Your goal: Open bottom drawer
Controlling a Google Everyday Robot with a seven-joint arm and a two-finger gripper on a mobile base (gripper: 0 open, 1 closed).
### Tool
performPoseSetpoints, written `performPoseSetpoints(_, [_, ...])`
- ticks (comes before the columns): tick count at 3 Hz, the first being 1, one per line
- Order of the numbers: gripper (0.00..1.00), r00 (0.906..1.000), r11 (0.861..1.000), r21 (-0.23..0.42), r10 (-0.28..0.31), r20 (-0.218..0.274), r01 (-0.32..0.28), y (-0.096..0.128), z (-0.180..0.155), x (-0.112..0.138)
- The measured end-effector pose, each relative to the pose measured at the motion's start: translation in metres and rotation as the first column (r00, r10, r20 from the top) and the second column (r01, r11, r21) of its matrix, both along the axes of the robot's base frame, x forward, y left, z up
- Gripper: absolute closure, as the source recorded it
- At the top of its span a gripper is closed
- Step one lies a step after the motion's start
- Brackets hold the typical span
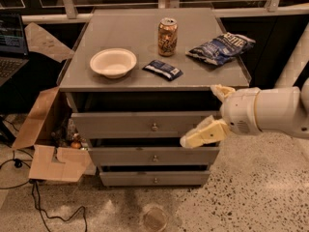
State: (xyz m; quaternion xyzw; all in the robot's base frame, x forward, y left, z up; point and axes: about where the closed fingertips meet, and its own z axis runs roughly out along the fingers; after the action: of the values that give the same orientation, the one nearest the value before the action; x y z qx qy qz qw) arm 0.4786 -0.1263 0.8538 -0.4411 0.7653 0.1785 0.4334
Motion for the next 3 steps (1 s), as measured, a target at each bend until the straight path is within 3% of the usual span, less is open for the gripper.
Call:
performPoseSetpoints(1, [0.00,0.9996,1.000,0.007,-0.020,0.022,0.019,0.001,0.003,0.008])
performPoseSetpoints(2, [0.00,0.9994,1.000,0.012,-0.002,0.035,0.002,0.003,0.010,0.001])
performPoseSetpoints(3, [0.00,1.0000,0.999,0.042,0.007,0.007,-0.008,0.009,-0.015,0.002])
